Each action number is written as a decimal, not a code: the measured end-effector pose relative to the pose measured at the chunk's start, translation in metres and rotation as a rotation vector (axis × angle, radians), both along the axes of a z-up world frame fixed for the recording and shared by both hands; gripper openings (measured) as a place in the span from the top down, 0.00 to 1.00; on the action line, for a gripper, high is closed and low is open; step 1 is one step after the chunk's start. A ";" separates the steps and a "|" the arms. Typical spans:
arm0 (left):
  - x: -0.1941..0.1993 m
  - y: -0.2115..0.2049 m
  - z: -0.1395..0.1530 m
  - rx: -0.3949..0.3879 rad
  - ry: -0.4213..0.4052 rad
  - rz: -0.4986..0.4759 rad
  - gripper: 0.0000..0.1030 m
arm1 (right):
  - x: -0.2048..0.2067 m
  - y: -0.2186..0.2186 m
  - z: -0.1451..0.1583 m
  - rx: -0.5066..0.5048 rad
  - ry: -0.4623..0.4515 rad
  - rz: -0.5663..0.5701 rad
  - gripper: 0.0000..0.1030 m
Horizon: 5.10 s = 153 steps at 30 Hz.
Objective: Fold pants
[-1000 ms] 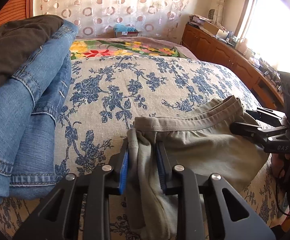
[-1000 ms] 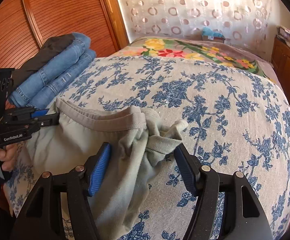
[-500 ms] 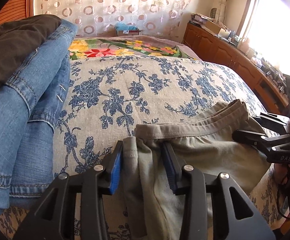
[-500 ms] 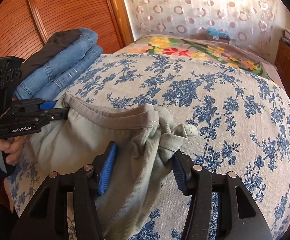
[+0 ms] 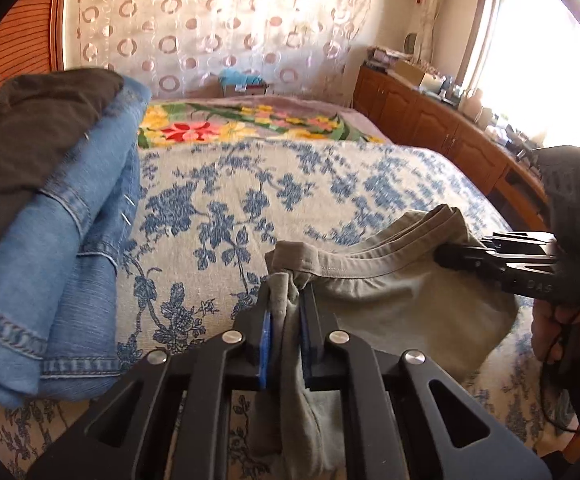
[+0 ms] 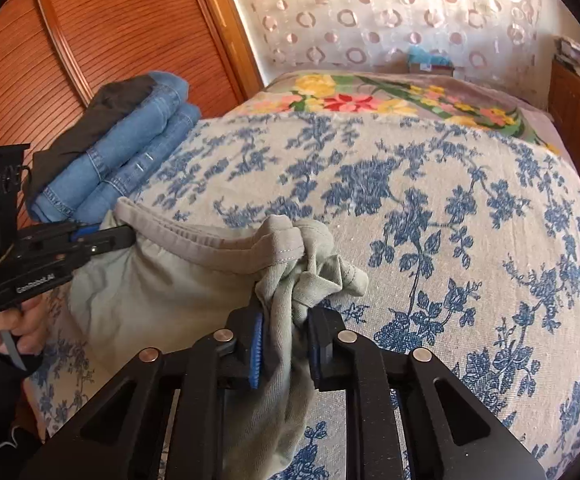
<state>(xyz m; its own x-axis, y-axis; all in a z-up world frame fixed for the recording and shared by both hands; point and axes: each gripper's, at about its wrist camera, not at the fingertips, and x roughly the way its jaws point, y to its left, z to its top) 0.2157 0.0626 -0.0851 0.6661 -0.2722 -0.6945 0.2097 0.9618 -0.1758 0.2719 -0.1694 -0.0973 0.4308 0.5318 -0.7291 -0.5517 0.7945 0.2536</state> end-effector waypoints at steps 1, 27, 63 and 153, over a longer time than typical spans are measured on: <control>-0.003 0.001 0.005 -0.007 -0.010 0.003 0.92 | -0.001 0.001 0.003 0.002 -0.005 -0.001 0.87; -0.064 0.102 0.110 -0.027 -0.301 0.260 0.92 | 0.003 0.132 0.156 0.013 -0.323 0.232 0.88; -0.051 0.192 0.063 -0.048 -0.213 0.538 0.87 | 0.090 0.366 0.130 -0.083 -0.370 0.524 0.72; -0.188 -0.043 0.112 0.110 -0.347 0.137 0.08 | -0.212 -0.059 0.150 0.064 -0.472 -0.335 0.20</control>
<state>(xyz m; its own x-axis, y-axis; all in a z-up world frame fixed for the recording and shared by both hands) 0.0277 0.0196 0.0268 0.8914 -0.1010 -0.4418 0.1069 0.9942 -0.0115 0.0599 -0.2287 0.0524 0.8537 0.3469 -0.3884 -0.3374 0.9366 0.0947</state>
